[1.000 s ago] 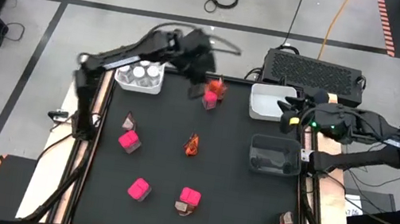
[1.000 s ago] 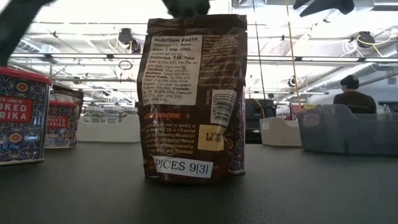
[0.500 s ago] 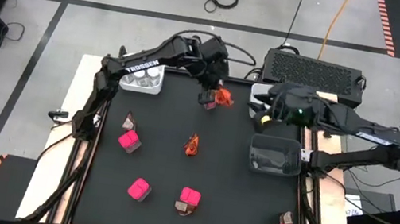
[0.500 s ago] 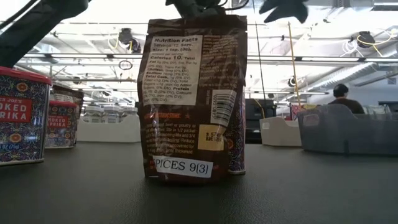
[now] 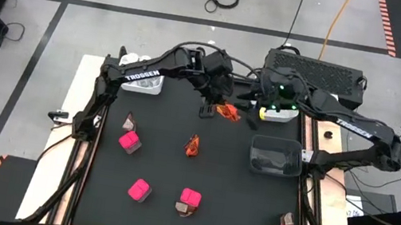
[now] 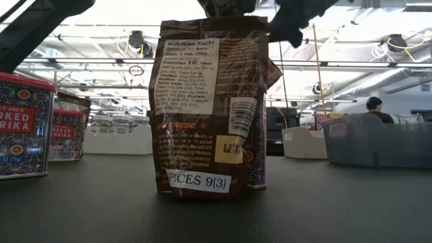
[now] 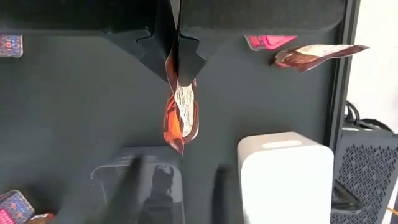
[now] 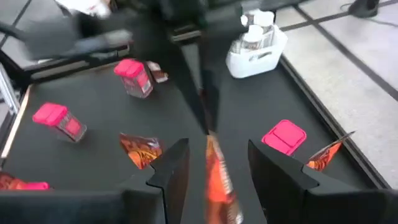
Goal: Sort spices by type
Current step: Put the orange seasoning bag into the right white bin
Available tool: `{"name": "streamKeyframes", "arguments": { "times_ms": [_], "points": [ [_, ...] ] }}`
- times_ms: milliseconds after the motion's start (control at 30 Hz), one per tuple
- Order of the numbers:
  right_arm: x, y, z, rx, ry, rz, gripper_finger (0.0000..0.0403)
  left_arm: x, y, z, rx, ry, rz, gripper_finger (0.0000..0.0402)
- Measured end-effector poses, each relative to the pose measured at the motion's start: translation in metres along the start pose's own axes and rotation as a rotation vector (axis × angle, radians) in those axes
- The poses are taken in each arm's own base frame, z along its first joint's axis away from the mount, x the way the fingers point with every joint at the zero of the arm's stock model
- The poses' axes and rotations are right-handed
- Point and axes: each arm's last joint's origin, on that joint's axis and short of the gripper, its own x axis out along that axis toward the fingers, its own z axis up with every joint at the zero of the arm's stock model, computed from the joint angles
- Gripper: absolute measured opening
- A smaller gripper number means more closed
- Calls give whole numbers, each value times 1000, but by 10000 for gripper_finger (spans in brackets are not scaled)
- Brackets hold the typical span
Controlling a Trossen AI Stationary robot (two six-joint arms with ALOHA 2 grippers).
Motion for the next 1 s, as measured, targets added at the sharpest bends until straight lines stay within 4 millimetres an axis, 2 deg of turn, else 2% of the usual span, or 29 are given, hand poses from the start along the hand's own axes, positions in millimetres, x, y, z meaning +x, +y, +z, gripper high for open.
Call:
{"name": "streamKeyframes", "arguments": {
  "times_ms": [200,467,600,800,900,1000],
  "points": [
    [23,-10,-6,-15,69,53,160,0,0,0,2,1,0,0],
    [41,-14,-10,5,111,100,153,0,0,0,4,4,-1,0],
    [50,-17,-12,10,121,95,115,0,0,0,6,4,-1,0],
    [53,-18,-12,10,123,90,14,0,1,-1,1,4,-14,5],
    [50,-17,-11,12,117,87,6,0,2,-1,18,3,-16,31],
    [47,-19,-11,17,116,82,2,-1,3,-2,28,3,-19,75]
  ]
}}
